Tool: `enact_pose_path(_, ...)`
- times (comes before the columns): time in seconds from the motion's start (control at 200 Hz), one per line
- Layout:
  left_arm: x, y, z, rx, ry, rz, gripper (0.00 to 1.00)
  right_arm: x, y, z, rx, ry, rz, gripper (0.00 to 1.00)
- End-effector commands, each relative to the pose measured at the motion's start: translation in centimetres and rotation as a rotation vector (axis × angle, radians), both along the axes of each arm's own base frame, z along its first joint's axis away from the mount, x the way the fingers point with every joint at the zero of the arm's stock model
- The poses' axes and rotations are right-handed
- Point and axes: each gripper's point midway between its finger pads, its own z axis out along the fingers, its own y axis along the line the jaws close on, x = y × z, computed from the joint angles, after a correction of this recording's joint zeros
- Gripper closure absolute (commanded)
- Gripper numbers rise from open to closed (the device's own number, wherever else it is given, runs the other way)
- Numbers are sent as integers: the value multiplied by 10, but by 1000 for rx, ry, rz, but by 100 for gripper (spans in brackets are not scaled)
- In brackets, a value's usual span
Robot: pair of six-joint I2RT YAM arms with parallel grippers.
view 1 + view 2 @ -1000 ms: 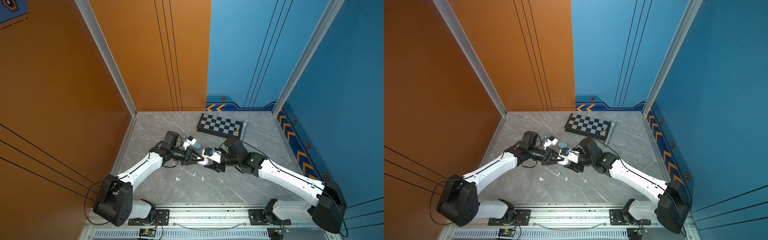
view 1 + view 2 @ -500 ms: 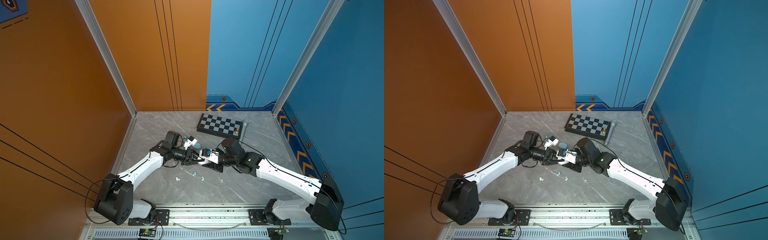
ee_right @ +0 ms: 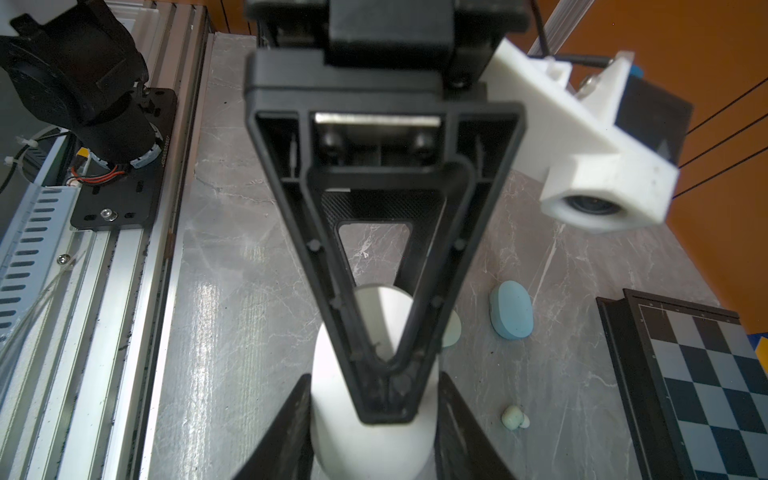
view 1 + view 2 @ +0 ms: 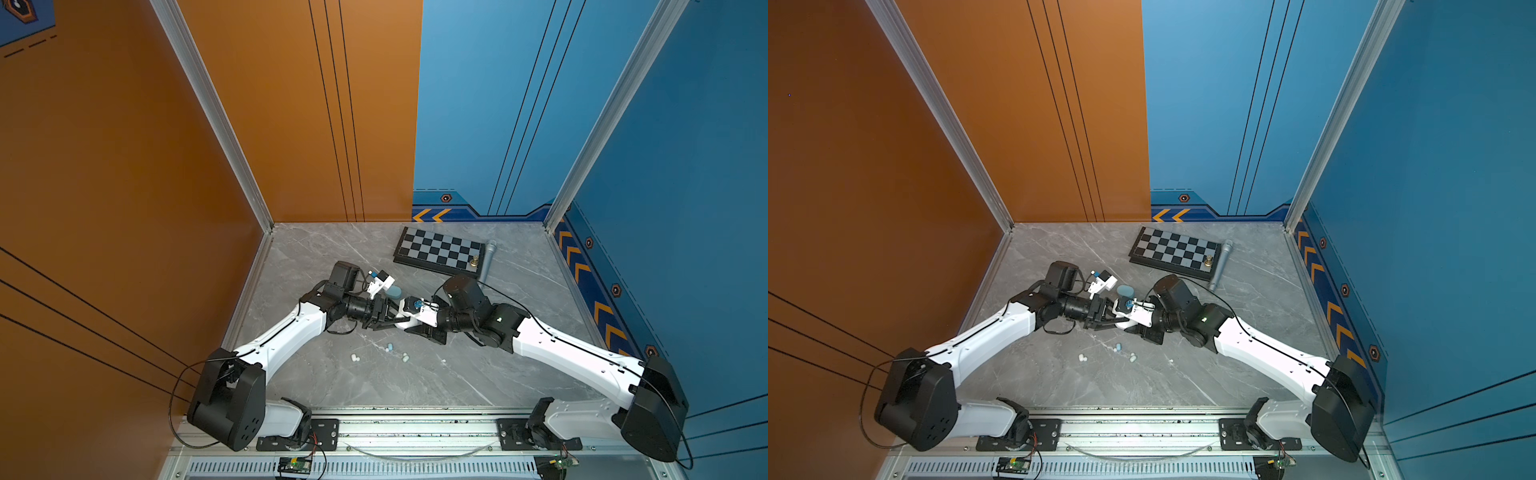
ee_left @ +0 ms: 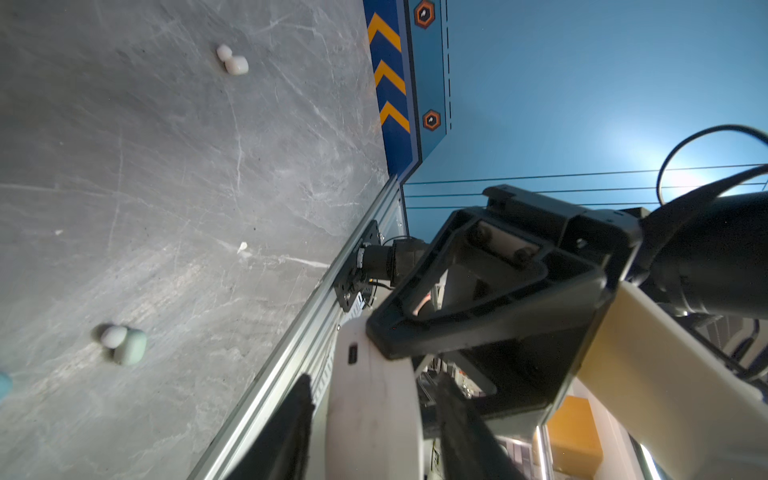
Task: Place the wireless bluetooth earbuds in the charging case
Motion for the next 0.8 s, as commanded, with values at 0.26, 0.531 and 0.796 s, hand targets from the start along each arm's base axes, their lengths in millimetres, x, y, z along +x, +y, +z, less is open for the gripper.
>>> enact_pose_path(0.26, 6, 30, 41, 15, -723, 139, 36, -16, -23, 47, 125, 165, 12, 83)
enact_pose_path(0.531, -25, 27, 60, 21, -1182, 6, 35, -25, -23, 75, 215, 315, 49, 87)
enact_pose_path(0.796, -39, 6, 79, -91, -1170, -120, 38, -39, -19, 76, 183, 358, 92, 87)
